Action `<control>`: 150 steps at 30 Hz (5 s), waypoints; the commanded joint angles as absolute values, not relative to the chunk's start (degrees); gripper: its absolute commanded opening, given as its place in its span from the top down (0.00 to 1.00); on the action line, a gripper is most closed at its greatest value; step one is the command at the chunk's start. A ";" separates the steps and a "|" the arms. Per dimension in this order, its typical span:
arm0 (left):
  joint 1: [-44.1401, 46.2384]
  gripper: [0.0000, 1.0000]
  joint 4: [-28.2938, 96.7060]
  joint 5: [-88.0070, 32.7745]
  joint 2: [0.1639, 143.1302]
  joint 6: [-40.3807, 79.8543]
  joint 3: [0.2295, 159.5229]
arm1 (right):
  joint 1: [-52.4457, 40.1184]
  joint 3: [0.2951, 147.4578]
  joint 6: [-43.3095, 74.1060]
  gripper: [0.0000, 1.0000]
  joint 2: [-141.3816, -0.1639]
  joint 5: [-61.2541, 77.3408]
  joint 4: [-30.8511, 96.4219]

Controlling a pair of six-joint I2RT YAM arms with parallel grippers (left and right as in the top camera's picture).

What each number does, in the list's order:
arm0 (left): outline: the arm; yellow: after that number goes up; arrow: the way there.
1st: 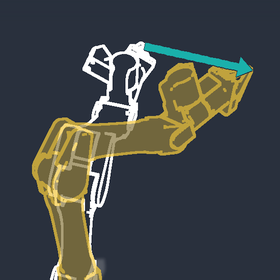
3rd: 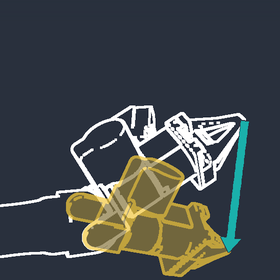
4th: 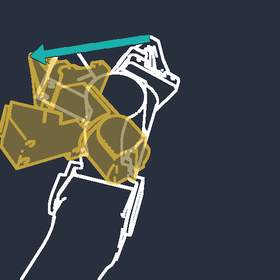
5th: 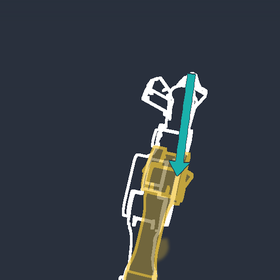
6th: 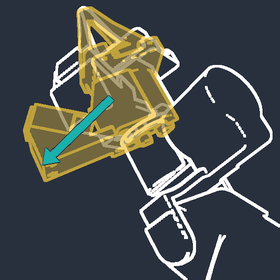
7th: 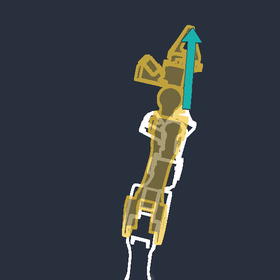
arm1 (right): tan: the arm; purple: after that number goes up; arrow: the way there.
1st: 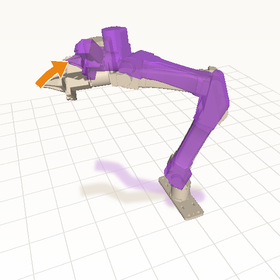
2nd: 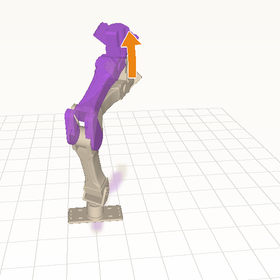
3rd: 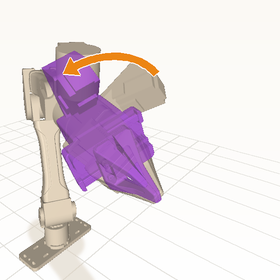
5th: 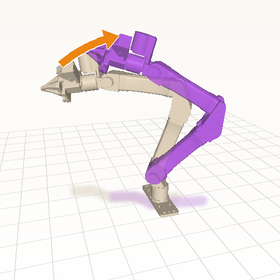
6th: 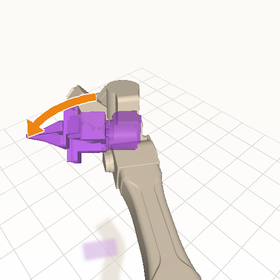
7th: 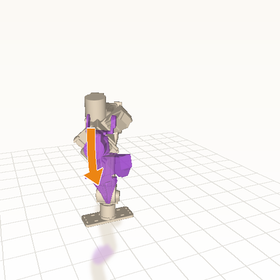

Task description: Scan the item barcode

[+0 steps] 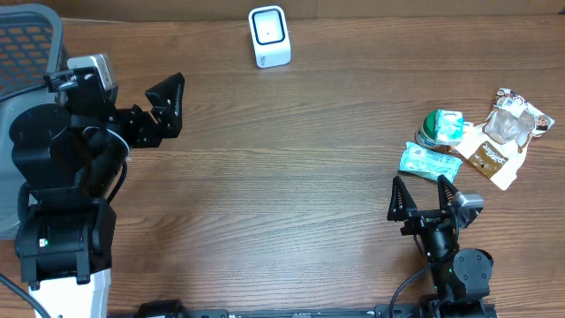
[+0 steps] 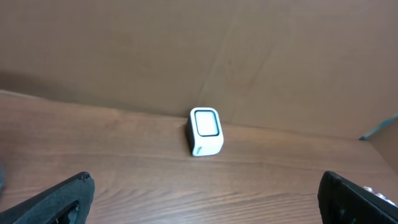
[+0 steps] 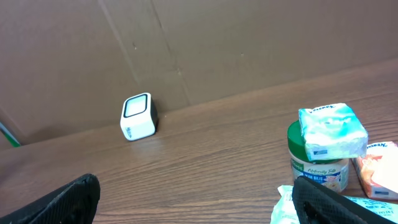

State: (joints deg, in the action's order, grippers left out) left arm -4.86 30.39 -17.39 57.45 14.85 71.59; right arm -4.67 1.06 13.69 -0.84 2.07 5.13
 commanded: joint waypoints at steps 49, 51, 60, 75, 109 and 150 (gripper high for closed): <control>-4.47 0.00 27.03 -8.03 40.34 10.22 57.28 | -5.15 0.45 13.63 0.00 -0.16 1.37 4.78; -4.47 0.00 21.30 -8.84 37.08 8.93 52.01 | -5.15 0.45 13.63 0.00 -0.16 1.37 4.78; -4.47 0.01 5.48 -10.20 26.98 8.29 33.93 | -5.15 0.45 13.63 0.00 -0.16 1.37 4.78; -4.47 0.00 -3.60 -10.48 17.26 7.42 18.09 | -5.15 0.45 13.63 0.00 -0.16 1.37 4.78; -2.42 0.00 4.03 -5.74 0.19 7.27 0.27 | -5.15 0.45 13.63 0.00 -0.16 1.37 4.78; -2.59 0.00 4.03 -5.74 0.21 7.27 0.27 | -5.13 0.45 13.63 0.00 -0.16 1.37 4.78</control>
